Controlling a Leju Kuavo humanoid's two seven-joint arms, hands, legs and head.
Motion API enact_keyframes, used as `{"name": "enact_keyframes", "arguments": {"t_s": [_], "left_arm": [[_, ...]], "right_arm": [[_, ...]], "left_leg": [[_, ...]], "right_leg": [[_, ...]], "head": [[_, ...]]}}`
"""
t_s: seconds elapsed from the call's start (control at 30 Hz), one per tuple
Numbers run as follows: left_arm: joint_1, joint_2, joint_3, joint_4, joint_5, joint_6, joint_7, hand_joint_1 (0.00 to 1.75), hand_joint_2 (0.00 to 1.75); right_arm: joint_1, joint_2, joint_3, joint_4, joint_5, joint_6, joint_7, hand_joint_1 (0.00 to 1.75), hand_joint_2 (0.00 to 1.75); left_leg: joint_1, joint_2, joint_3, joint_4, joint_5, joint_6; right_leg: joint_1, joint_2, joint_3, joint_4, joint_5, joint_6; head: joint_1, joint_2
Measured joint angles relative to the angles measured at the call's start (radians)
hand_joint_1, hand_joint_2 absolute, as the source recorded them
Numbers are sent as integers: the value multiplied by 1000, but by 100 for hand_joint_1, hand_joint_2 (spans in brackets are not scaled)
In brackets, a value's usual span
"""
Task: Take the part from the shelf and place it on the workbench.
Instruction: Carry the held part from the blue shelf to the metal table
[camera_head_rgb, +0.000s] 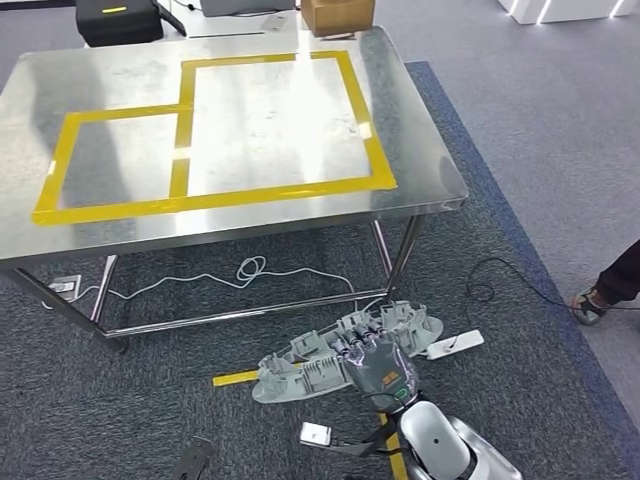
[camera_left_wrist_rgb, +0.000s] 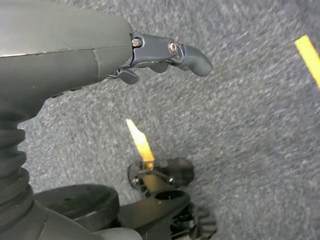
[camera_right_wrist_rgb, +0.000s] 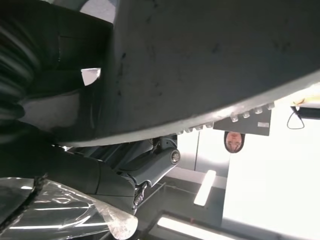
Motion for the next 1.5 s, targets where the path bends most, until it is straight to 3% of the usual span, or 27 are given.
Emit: {"name": "enact_keyframes", "arguments": {"t_s": [0.07,0.1,0.13,0.23,0.33,0.4,0.53,0.63,0.73,0.77,0.8,0.83,0.9,0.97,1.5], "left_arm": [[3,-6,0,2,0,0,0,0,175],[5,-9,0,4,1,-1,1,0,175],[7,-11,1,6,1,-2,2,0,175],[11,-14,1,10,1,-3,3,0,175],[37,-12,1,18,1,-3,4,0,175],[86,-10,3,33,4,-2,4,0,175],[160,-21,13,68,11,-6,-4,0,175],[155,-23,17,71,10,-8,-1,0,175],[121,-19,17,69,5,-10,3,0,175],[104,-18,17,66,4,-10,3,0,175],[86,-16,17,63,4,-10,3,0,175],[68,-13,17,59,3,-10,3,0,175],[36,-9,17,51,2,-10,3,0,175],[15,-6,17,45,2,-10,3,0,175],[-3,4,17,31,-4,-8,3,0,175]], "right_arm": [[1,-2,0,2,-1,0,0,154,175],[2,-3,1,4,-2,0,0,154,175],[4,-4,2,5,-2,0,0,154,175],[1,-7,3,10,-2,1,1,154,175],[6,-11,4,24,-2,2,2,154,175],[26,-20,6,49,-3,3,1,154,175],[67,-43,14,112,-9,6,3,154,175],[49,-48,13,122,-8,4,13,154,175],[13,-48,4,103,-6,4,17,154,175],[0,-47,0,91,-7,4,16,154,175],[-12,-46,-4,78,-7,4,16,154,175],[-23,-45,-8,66,-8,4,16,154,175],[-41,-42,-15,45,-8,4,17,154,175],[-51,-40,-19,30,-5,4,18,154,175],[-96,-39,-50,-12,26,10,25,154,175]], "left_leg": [[-5,0,10,-2,-14,2],[-2,1,11,-4,-18,1],[3,1,6,-6,-20,-2],[9,2,-15,-20,-14,-8],[4,-1,-41,-38,-1,-9],[-1,-1,-25,-59,4,-7],[-2,-2,58,-126,17,-1],[-2,1,108,-152,20,-1],[-10,3,120,-144,15,1],[-13,4,118,-137,13,2],[-17,5,114,-130,12,4],[-19,5,112,-124,10,6],[-22,5,108,-113,9,8],[-23,5,105,-105,8,9],[-24,7,88,-87,8,8]], "right_leg": [[16,5,45,-99,62,-41],[22,7,57,-122,72,-53],[24,7,63,-126,74,-55],[28,5,46,-145,90,-38],[25,-1,24,-170,102,-25],[22,-8,37,-192,101,-19],[21,-12,119,-251,98,-18],[22,-12,174,-283,87,-28],[19,-12,198,-289,60,-62],[16,-12,199,-287,54,-69],[13,-12,199,-284,49,-68],[10,-13,198,-281,47,-60],[5,-13,197,-275,46,-31],[2,-12,195,-271,46,-15],[1,-12,176,-252,46,-13]], "head": [[-8,0],[-11,0],[-13,0],[-8,0],[-8,1],[-10,1],[-11,1],[-10,1],[-8,1],[-8,1],[-8,1],[-8,1],[-8,1],[-8,1],[-8,1]]}}
